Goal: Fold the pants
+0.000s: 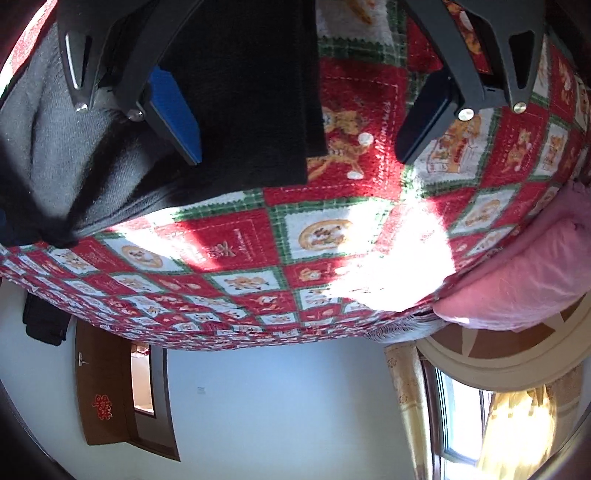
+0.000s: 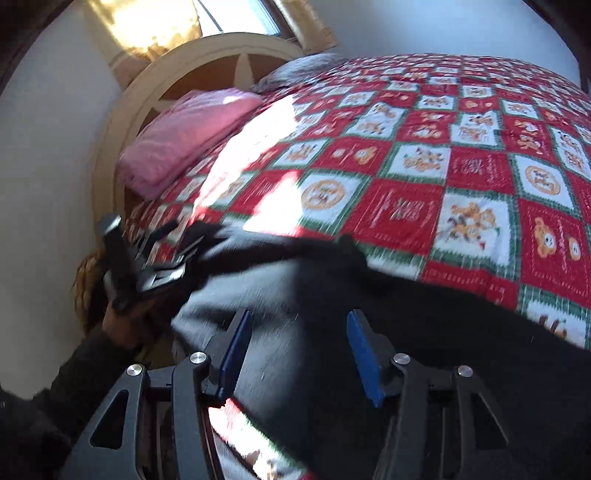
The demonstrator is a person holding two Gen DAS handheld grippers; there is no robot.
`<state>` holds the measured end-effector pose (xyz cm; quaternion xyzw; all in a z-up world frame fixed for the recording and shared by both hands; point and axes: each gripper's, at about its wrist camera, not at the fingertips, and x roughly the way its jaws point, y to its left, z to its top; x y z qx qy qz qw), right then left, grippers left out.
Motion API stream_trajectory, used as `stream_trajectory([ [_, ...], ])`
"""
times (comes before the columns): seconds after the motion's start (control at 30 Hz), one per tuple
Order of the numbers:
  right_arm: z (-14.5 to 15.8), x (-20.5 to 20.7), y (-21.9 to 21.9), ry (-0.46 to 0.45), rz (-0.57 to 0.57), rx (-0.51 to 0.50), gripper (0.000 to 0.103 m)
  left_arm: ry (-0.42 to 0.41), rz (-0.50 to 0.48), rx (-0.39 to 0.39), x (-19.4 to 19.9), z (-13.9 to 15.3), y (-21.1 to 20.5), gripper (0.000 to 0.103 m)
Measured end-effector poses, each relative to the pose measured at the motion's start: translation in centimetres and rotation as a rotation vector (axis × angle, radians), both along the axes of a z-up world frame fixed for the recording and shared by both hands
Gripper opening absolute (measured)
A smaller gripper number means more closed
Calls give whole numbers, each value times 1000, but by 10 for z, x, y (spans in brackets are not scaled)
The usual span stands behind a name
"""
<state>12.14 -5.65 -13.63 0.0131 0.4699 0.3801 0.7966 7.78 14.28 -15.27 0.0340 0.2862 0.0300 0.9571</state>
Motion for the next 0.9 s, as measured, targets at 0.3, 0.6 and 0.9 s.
stream_trajectory([
  [0.3, -11, -33, -48, -32, -72, -12, 55, -82, -1, 19, -30, 35, -22, 103],
  [0.6, 53, -64, -254, -202, -586, -43, 55, -52, -361, -84, -26, 53, -138, 103],
  [0.9, 76, -111, -406, -228, -991, -20, 55, 48, -724, -39, -29, 52, -284, 95],
])
